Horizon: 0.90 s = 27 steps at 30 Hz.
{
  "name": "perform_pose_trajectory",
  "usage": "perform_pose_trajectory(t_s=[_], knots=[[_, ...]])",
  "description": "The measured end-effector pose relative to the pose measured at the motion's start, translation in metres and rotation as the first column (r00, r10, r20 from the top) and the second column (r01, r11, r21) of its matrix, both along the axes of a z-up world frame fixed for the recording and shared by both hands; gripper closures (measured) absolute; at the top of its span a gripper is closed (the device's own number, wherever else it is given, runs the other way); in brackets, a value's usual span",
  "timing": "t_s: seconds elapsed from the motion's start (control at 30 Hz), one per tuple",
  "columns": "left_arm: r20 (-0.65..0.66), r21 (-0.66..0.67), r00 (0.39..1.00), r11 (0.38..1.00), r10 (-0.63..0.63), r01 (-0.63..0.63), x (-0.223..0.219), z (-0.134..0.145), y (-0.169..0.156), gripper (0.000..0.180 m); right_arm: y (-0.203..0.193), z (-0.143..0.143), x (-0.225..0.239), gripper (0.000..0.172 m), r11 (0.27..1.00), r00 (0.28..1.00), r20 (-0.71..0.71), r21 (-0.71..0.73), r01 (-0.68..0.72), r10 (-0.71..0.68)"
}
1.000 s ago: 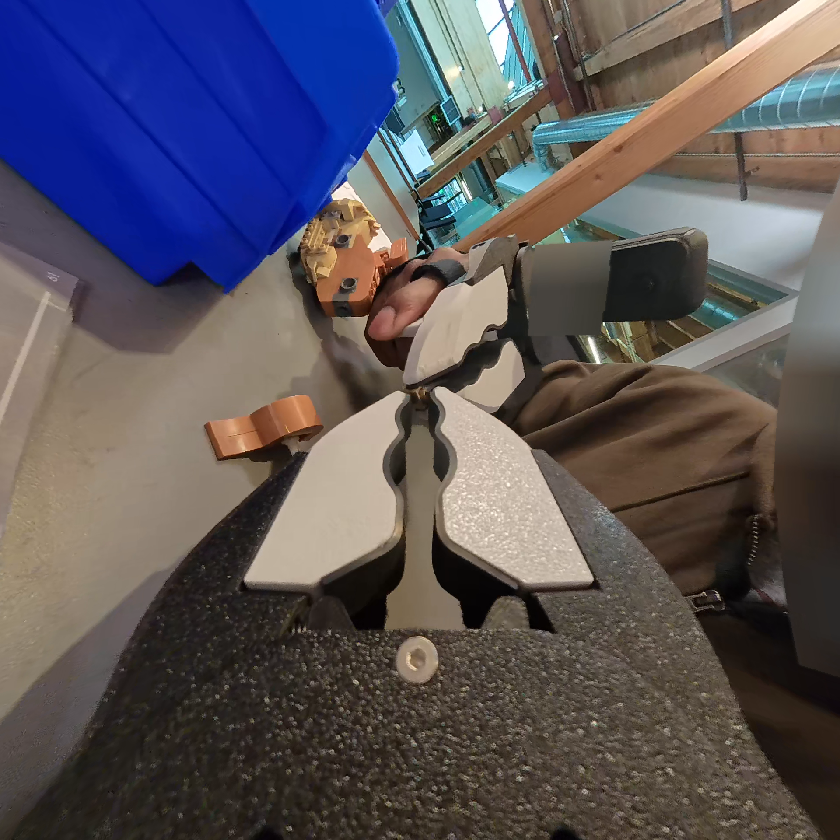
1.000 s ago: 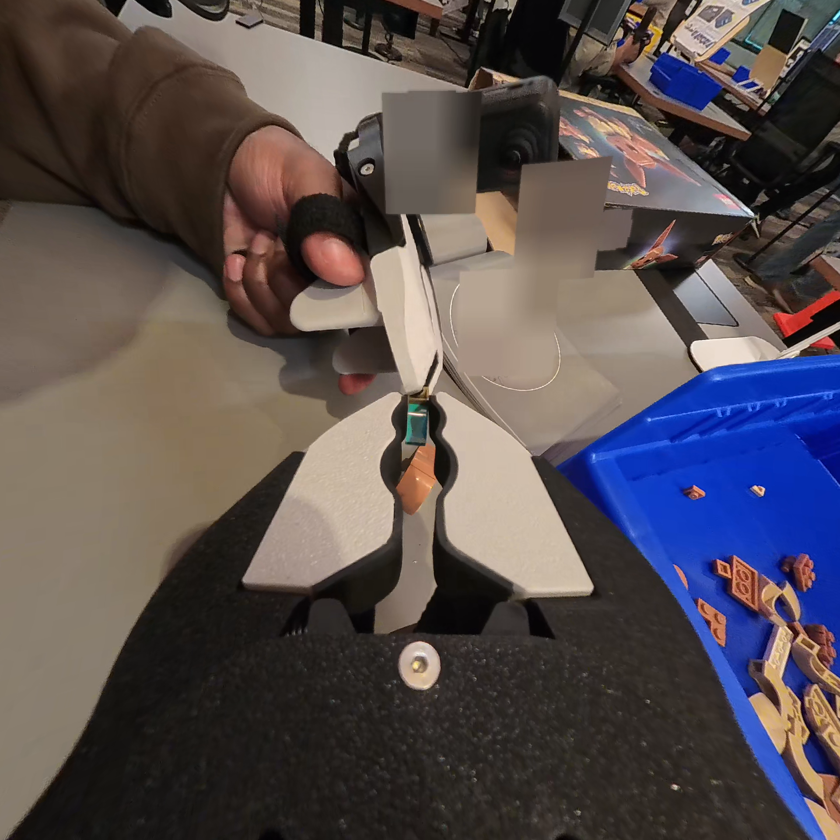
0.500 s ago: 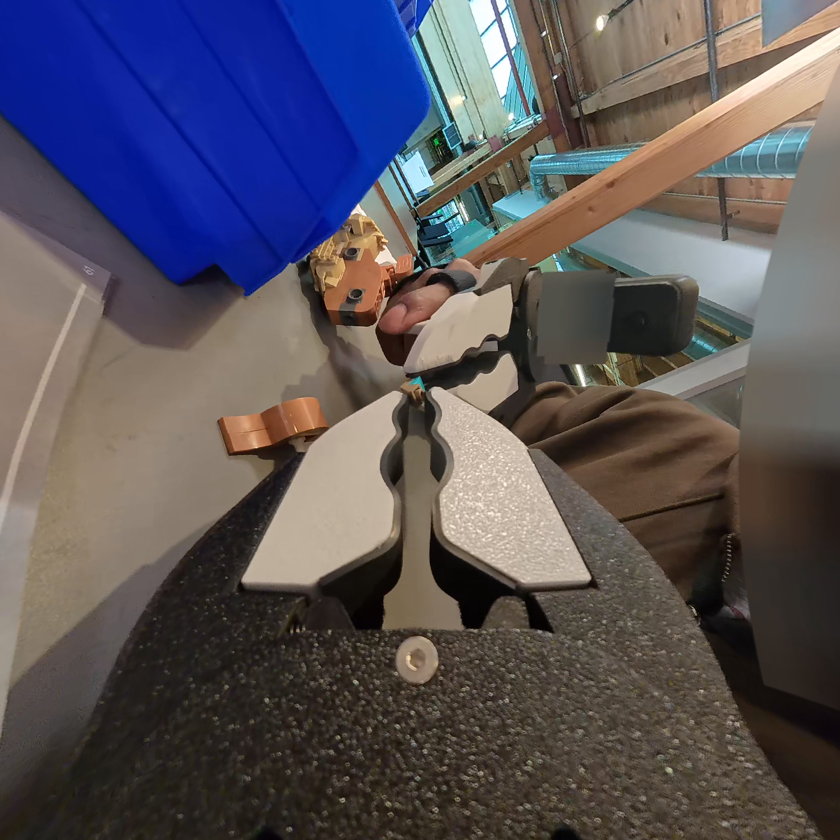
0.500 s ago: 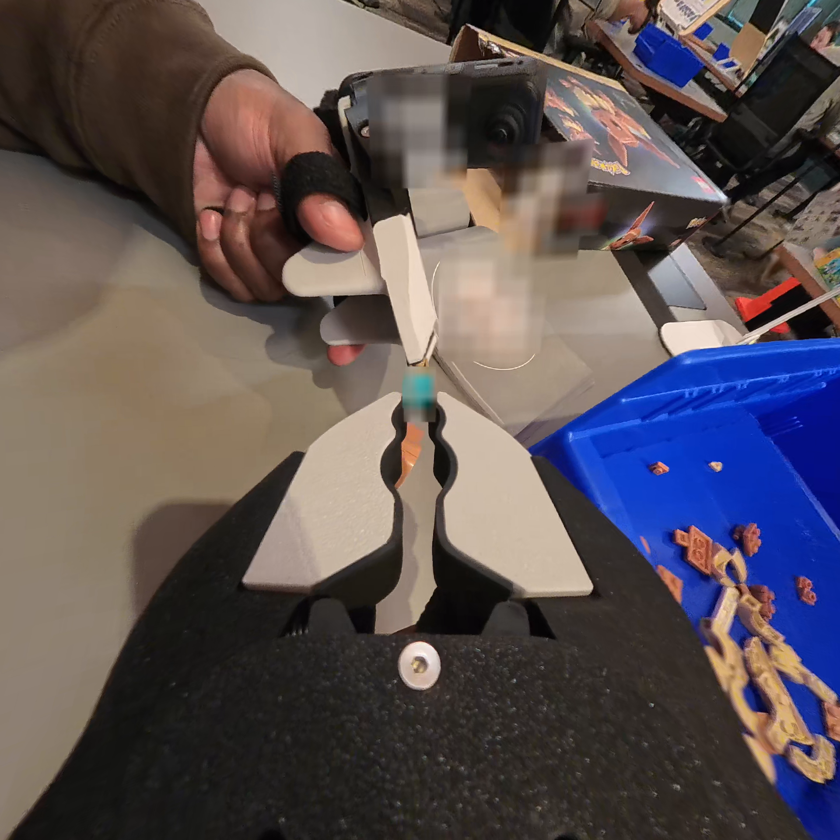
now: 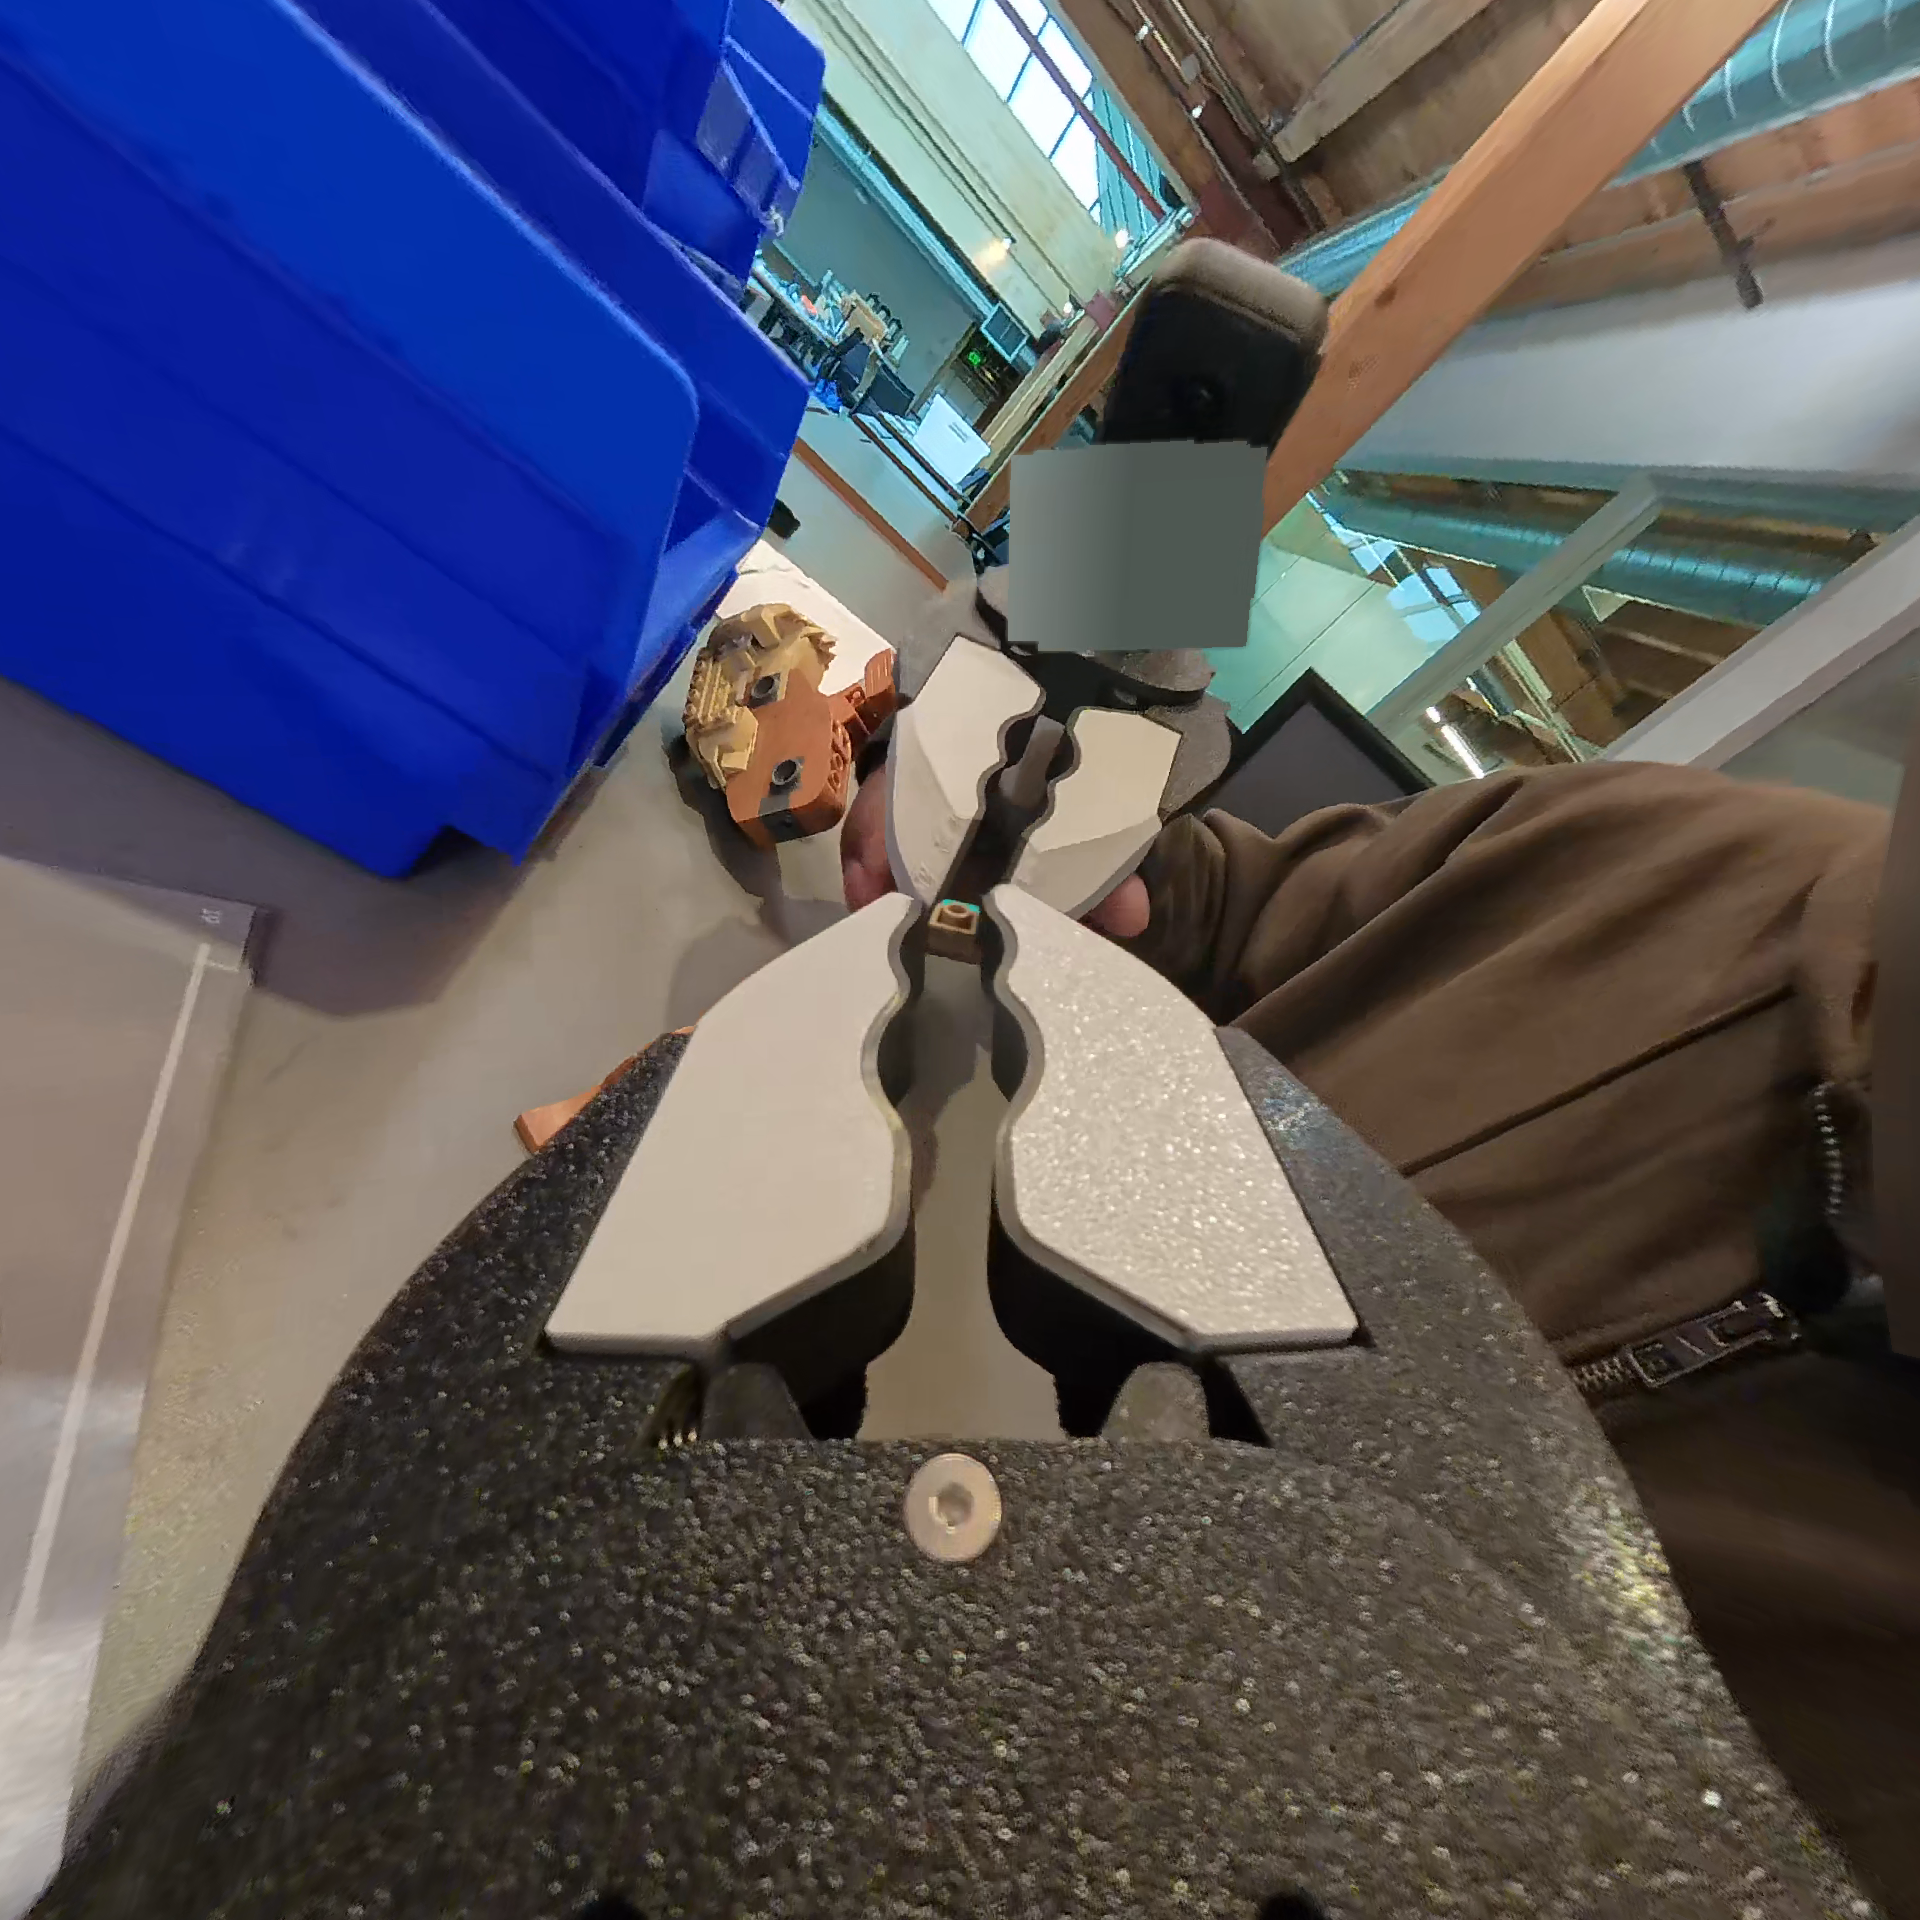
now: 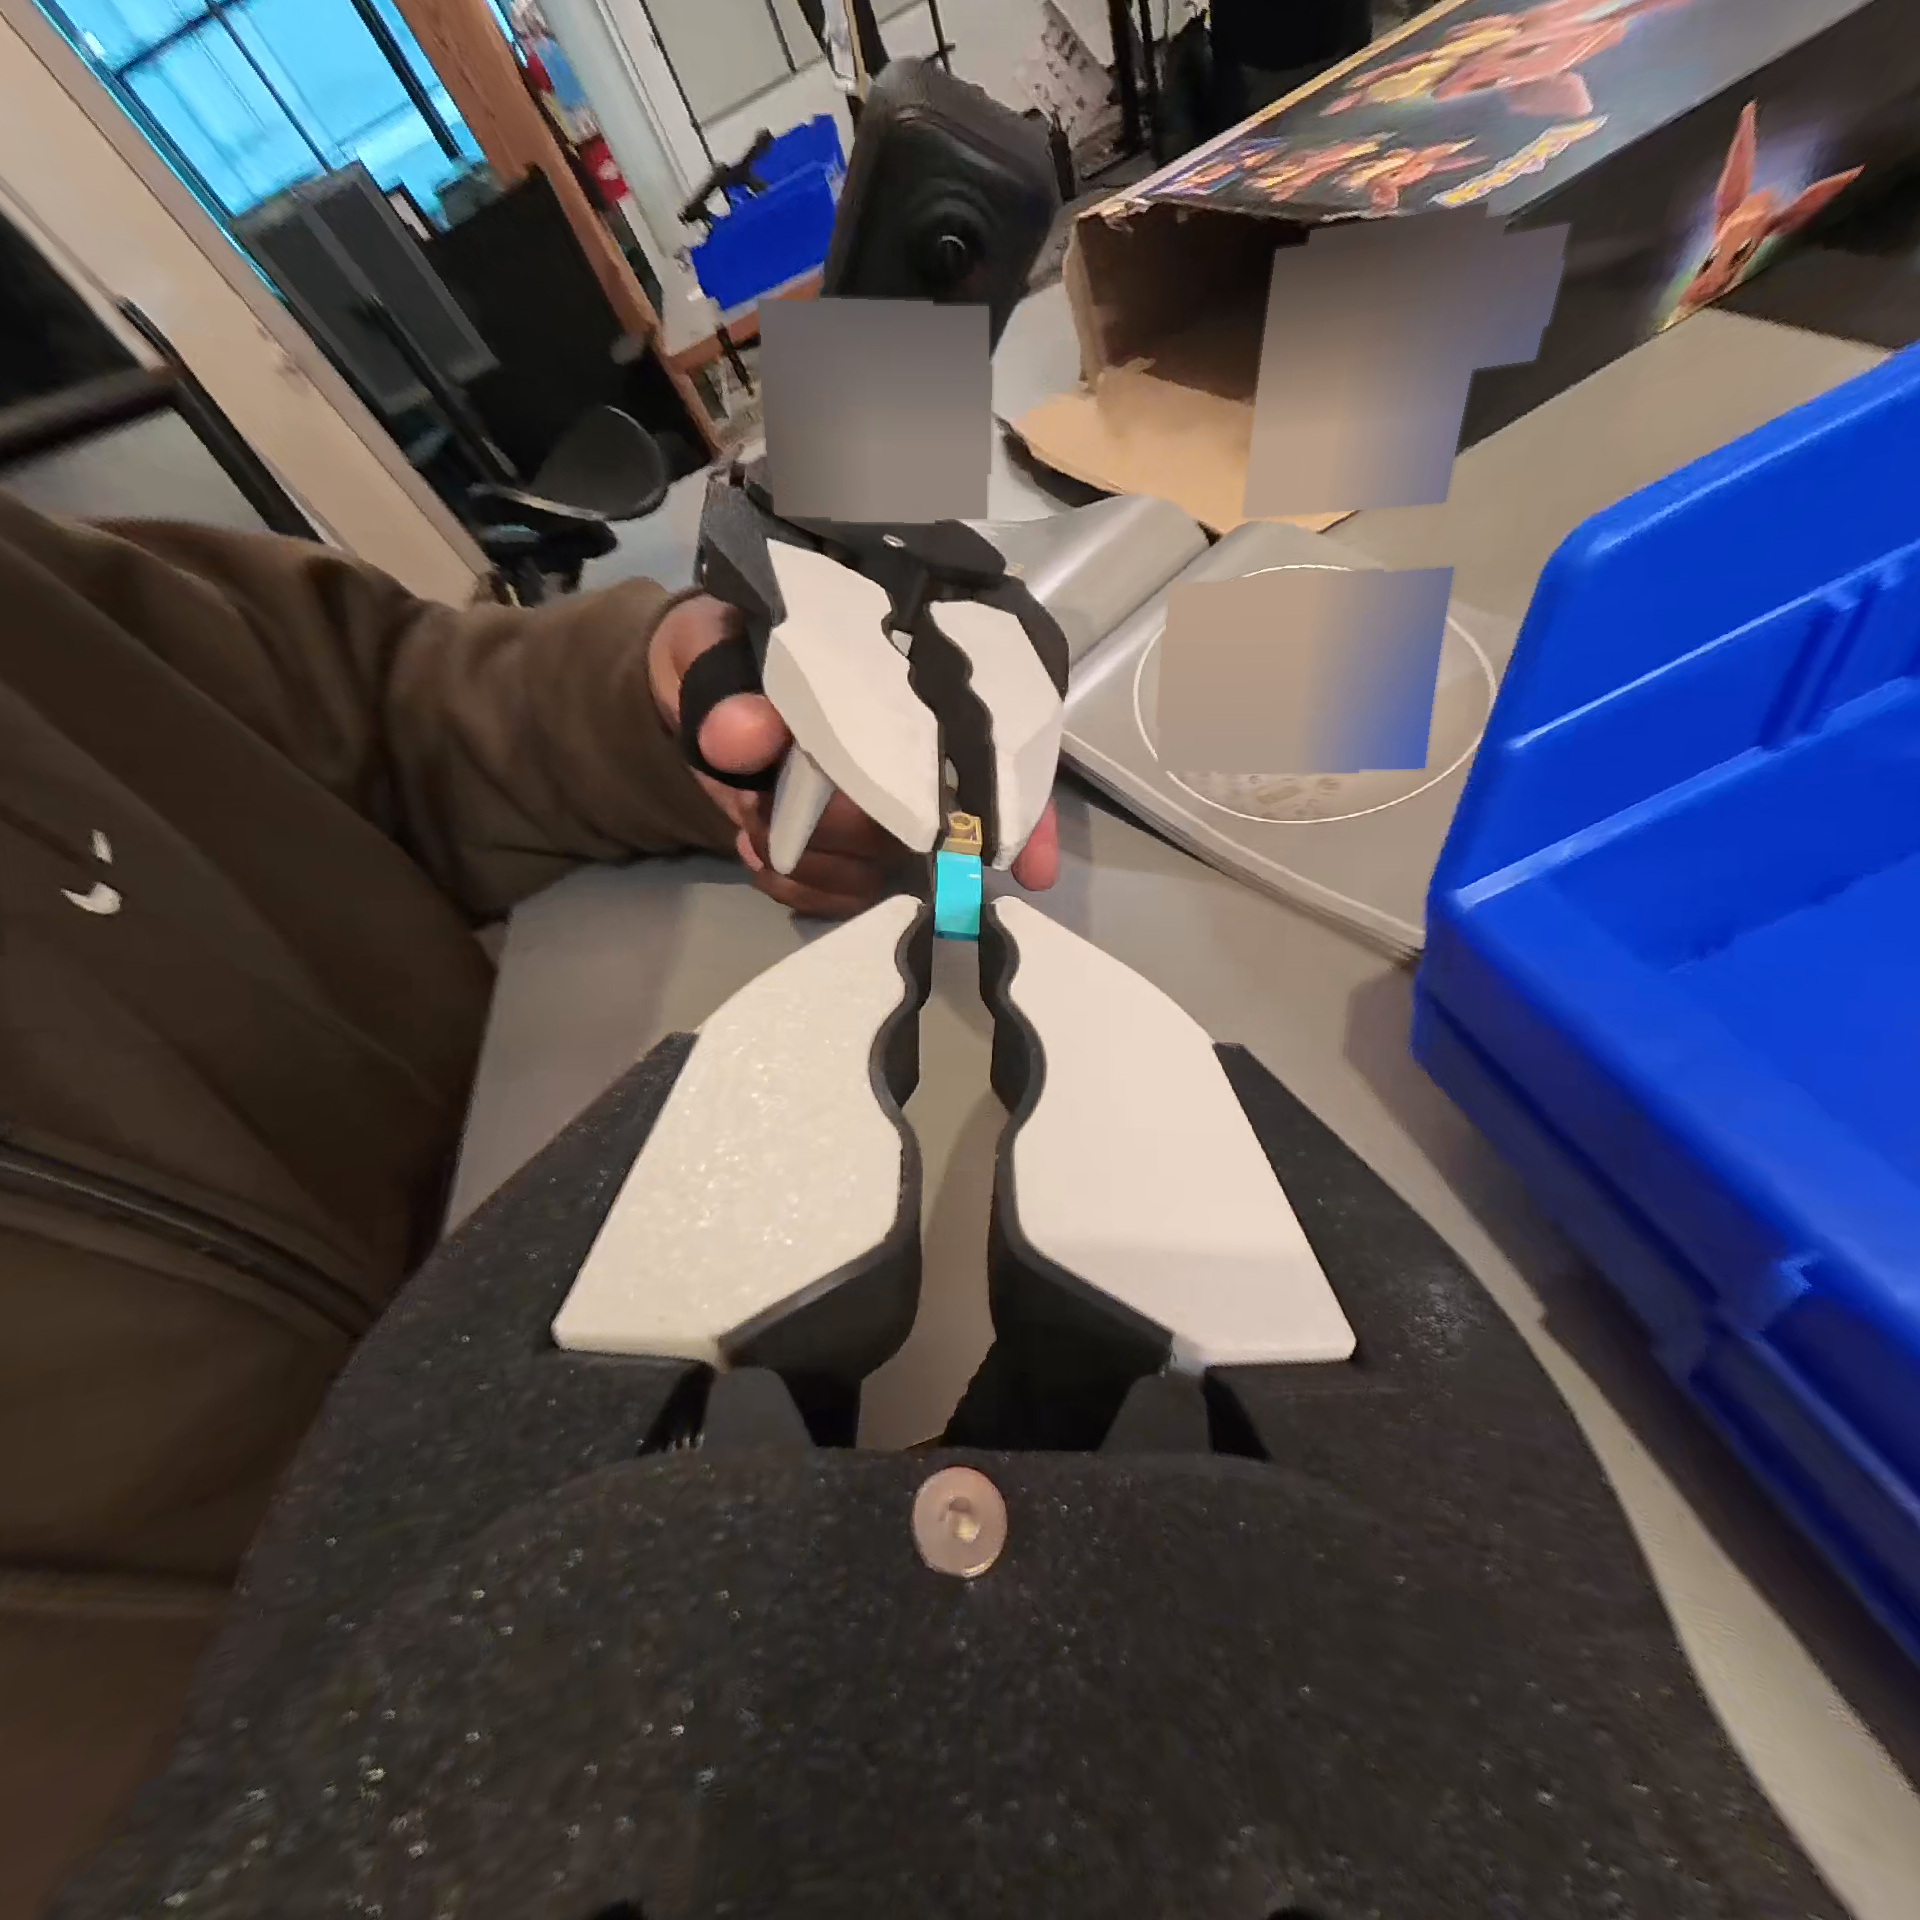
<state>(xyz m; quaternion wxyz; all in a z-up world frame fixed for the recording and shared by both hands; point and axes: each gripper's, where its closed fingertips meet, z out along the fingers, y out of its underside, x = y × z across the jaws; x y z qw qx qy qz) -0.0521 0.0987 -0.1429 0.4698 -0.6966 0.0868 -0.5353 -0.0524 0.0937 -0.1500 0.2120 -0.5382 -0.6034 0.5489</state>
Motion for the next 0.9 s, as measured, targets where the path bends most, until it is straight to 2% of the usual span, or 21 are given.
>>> perform_pose_trajectory(t_s=[0.13,0.23,0.37,0.47,0.57,0.77,0.9], knots=[[-0.009,0.018,1.0,1.0,0.002,-0.002,0.0,0.001,-0.001,0.172,-0.001,0.001,-0.001,0.163,0.999,1.0,-0.005,-0.044,-0.006,0.005],[-0.005,-0.006,1.0,1.0,0.004,-0.004,-0.002,0.0,0.0,0.173,0.0,0.0,-0.001,0.163,1.0,1.0,-0.031,0.018,-0.005,0.006],[0.041,-0.085,0.999,0.996,0.02,-0.017,-0.006,-0.003,0.002,0.173,0.007,-0.002,-0.001,0.16,0.957,0.996,-0.092,0.287,0.033,-0.007],[0.089,-0.128,0.996,0.992,0.013,-0.002,-0.006,-0.004,0.002,0.173,0.006,-0.007,-0.001,0.158,0.855,0.992,-0.123,0.517,0.043,0.025],[0.097,-0.161,0.995,0.987,0.0,0.015,-0.003,-0.008,0.001,0.173,0.004,-0.008,-0.002,0.158,0.771,0.988,-0.152,0.634,0.065,0.041],[0.113,-0.197,0.993,0.979,-0.021,0.044,0.0,-0.012,-0.001,0.173,0.001,-0.011,-0.001,0.167,0.752,0.987,-0.146,0.658,0.044,0.069],[-0.009,-0.123,0.999,0.992,-0.038,0.037,0.004,-0.014,-0.003,0.172,-0.001,-0.013,0.003,0.168,0.821,0.992,-0.096,0.571,-0.012,0.082]])
